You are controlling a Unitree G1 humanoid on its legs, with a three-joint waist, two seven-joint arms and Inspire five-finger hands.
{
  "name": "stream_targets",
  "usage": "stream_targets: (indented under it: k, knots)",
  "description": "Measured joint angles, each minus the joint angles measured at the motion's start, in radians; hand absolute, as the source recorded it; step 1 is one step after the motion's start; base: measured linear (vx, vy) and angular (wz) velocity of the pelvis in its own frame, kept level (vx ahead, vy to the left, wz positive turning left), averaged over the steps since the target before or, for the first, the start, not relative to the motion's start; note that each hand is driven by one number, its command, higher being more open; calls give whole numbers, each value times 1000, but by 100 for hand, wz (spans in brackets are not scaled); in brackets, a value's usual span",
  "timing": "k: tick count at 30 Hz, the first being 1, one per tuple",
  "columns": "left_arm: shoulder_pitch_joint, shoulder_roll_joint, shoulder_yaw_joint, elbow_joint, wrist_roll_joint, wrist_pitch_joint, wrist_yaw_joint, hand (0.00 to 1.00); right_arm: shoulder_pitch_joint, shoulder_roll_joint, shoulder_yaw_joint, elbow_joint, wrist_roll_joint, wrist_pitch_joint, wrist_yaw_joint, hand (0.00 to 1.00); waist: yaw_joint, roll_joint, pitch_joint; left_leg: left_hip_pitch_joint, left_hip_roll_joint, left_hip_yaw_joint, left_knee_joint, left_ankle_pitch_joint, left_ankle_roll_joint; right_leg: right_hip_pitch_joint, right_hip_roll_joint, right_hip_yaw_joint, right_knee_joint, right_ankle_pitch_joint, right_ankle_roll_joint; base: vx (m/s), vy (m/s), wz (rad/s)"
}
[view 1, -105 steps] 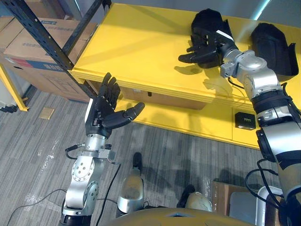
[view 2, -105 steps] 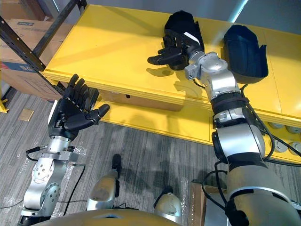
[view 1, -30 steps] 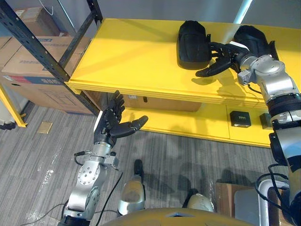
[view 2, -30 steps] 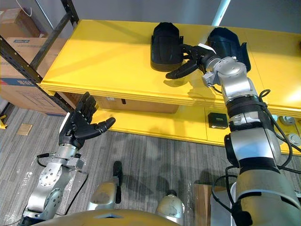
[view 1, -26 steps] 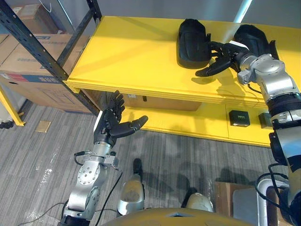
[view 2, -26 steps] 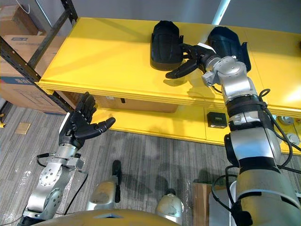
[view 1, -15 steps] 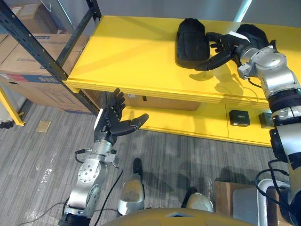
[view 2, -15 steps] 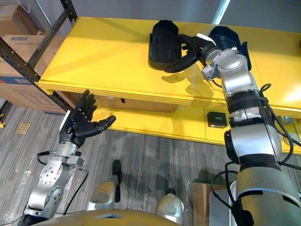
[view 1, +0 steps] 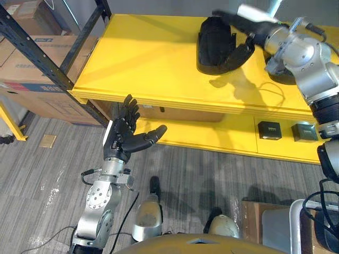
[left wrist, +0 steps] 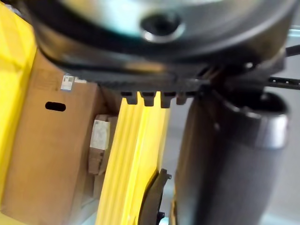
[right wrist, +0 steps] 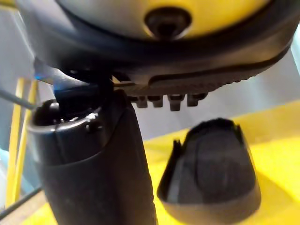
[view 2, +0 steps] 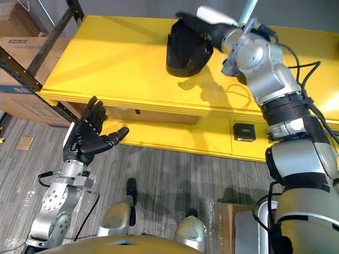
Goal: Walk over and take three plastic housings, then place them on the shelf
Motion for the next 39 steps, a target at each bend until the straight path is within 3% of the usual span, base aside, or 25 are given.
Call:
stream_targets:
  k: [8, 18, 30, 39]
  knots:
    - [0, -1, 2, -2, 3, 3, -1, 100, 26, 22, 48, 139, -34, 22, 64, 100, 0, 1, 1, 0, -8, -3, 0, 1, 0, 7, -7, -5, -8, 4, 6, 3, -3, 1]
    - [-12, -12, 18, -3, 6, 9, 0, 100, -16, 24, 58, 240, -28, -23, 79, 100, 2, 15, 8, -3, -7, -3, -1, 0, -1, 6, -5, -6, -16, 4, 6, -6, -16, 0]
    - [-44, 11, 16, 4, 6, 12, -1, 100, -46, 24, 61, 247, -18, -77, 148, 100, 10, 13, 8, -16, 12, 0, 0, -1, -4, -5, 16, -1, -25, 8, 1, 10, -40, -2]
    - [-43, 7, 17, -1, 7, 27, -8, 100, -20, 31, 77, 246, 55, -59, 179, 100, 7, 13, 7, -2, 13, 1, -1, 1, -8, 3, 16, -1, -16, 5, -4, -34, -20, -1]
